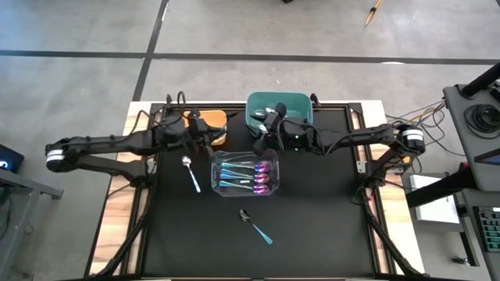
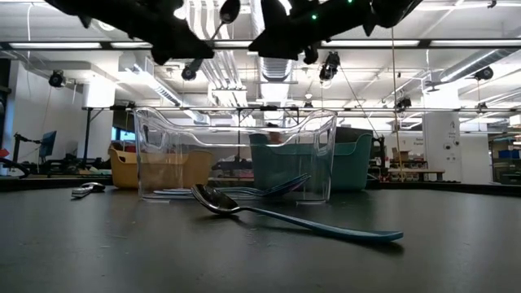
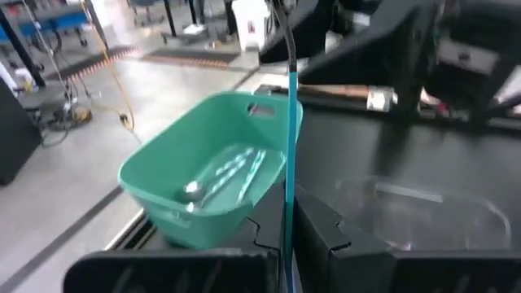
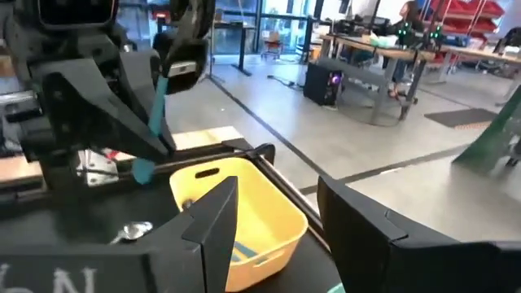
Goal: Sort silverware by color (type)
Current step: Put the blue spoon into the yellow bin
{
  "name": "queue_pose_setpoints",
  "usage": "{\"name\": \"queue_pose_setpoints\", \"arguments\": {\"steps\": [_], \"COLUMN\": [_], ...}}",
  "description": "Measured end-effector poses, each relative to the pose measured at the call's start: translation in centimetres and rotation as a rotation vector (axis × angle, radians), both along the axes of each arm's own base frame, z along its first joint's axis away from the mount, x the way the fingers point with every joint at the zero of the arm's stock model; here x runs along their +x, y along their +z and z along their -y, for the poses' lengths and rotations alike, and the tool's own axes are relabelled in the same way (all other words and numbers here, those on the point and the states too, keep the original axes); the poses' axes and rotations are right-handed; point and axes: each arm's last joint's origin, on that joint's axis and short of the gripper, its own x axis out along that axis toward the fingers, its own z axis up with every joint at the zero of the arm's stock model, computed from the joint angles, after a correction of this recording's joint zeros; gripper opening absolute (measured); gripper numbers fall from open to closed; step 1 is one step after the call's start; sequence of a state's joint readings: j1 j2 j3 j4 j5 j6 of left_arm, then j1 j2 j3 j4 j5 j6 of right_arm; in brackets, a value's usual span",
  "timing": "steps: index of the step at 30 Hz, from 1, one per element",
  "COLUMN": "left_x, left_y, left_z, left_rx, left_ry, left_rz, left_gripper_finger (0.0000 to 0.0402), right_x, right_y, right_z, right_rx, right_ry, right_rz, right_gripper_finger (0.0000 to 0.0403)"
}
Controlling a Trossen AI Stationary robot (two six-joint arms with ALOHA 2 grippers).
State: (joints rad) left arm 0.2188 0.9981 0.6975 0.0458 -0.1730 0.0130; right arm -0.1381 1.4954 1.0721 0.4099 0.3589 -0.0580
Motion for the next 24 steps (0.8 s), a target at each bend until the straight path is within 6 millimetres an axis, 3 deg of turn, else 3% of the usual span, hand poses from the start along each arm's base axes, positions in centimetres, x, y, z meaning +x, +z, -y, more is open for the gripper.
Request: {"name": "queue_pose_setpoints", "arguments": {"steps": [3, 10, 17, 24], "left_x": [-1.1, -2.4, -1.9, -0.7], "left_y": [-0.1, -1.3, -1.9, -2.0], "left_z": [0.3, 1.1, 1.3, 1.1], "left_rx": [-0.023, -0.115, -0.142, -0.123], "left_ry": [-0.016, -0.168, -0.247, -0.251], "left_rz": [-0.061, -0.217, -0.253, -0.209], "left_gripper_finger": [0.0, 0.0, 0.0, 0.0], "right_x": [-0.3, -0.3, 0.0, 0.2], "right_y": [0.1, 0.8, 1.6, 1.9], "right_z": [-0.1, -0.7, -1.1, -1.1], "right_rx": [-0.016, 0.018, 0.027, 0.034], "right_ry": [0.029, 0.301, 0.459, 0.465], "right_rz": [-0.047, -0.107, -0.077, -0.036], "right_gripper_finger": [0.0162, 0.0162, 0.0162, 0.0162]}}
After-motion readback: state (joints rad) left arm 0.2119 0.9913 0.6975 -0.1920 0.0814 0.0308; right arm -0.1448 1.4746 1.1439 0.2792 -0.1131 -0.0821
